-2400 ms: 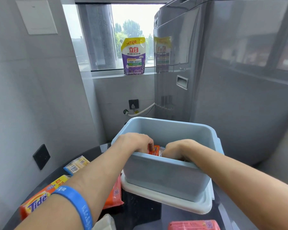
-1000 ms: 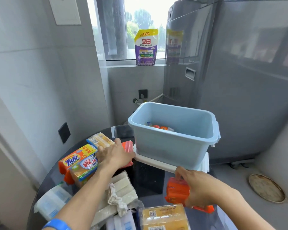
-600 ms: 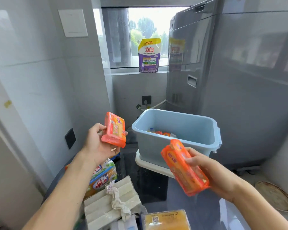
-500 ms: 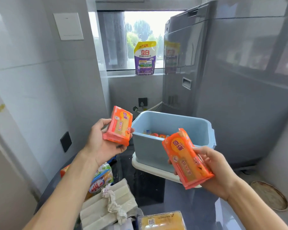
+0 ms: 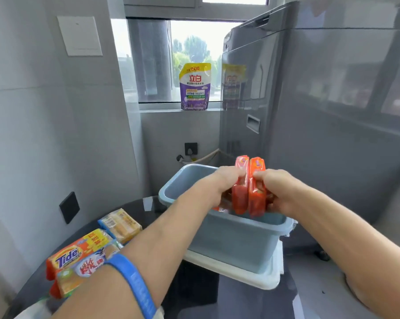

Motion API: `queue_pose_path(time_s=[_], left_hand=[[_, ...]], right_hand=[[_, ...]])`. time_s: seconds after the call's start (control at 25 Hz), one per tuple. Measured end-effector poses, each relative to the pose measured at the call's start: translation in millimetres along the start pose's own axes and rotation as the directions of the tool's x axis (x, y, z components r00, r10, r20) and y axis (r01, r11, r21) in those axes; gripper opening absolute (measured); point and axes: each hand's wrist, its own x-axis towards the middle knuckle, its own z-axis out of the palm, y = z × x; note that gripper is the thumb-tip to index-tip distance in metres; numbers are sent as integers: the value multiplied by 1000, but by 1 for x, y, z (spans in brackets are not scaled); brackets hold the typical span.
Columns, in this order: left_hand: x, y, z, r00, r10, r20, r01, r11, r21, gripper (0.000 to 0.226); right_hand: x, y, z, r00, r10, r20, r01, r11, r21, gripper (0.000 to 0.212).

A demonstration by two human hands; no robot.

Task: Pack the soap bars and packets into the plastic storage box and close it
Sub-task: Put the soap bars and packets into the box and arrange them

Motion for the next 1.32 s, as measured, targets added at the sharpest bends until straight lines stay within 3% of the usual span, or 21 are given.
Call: queue_pose_path(time_s=[0.08, 0.28, 0.4, 0.56, 0.64, 0.76, 0.88, 1.0, 1.08, 1.2, 1.32], left_hand=[[18, -12, 3, 998, -58, 20, 55, 992, 112, 22], [34, -28, -1, 997, -21, -69, 44, 935, 352, 19], [40, -33, -4, 990, 52, -132, 35, 811, 583, 18], [37, -30, -7, 987, 87, -134, 47, 644, 764, 17], [31, -29, -6, 987, 84, -137, 77, 502, 862, 19], [32, -30, -1, 987, 89, -132, 82, 423, 902, 6], [29, -31, 0, 981, 126, -146, 79, 431, 899, 8], [29, -31, -2, 972, 168, -166, 65, 486, 872, 9], [26, -29, -5, 939, 287, -192, -4, 564, 826, 14], [1, -34, -18, 781, 558, -281, -254, 695, 673, 16], [-40, -61, -46, 608, 665, -434, -443, 738, 510, 18]], right_hand=[[13, 8, 2, 998, 60, 21, -55, 982, -179, 17], [30, 21, 15, 996, 85, 41, -54, 869, -491, 18], [37, 29, 20, 997, 68, 32, -34, 788, -615, 18], [39, 32, 22, 997, 58, 60, 4, 680, -733, 17], [35, 29, 22, 993, 76, 87, 28, 571, -820, 14], [32, 27, 25, 989, 99, 114, 66, 398, -915, 21], [32, 30, 29, 995, 36, 90, 67, 406, -911, 26], [31, 32, 25, 984, -176, -12, 96, 592, -800, 23], [28, 29, 24, 945, -323, -42, 198, 671, -714, 14], [11, 23, 27, 781, -616, -101, 439, 658, -612, 23], [-28, 22, 46, 620, -775, -122, 617, 578, -533, 23]])
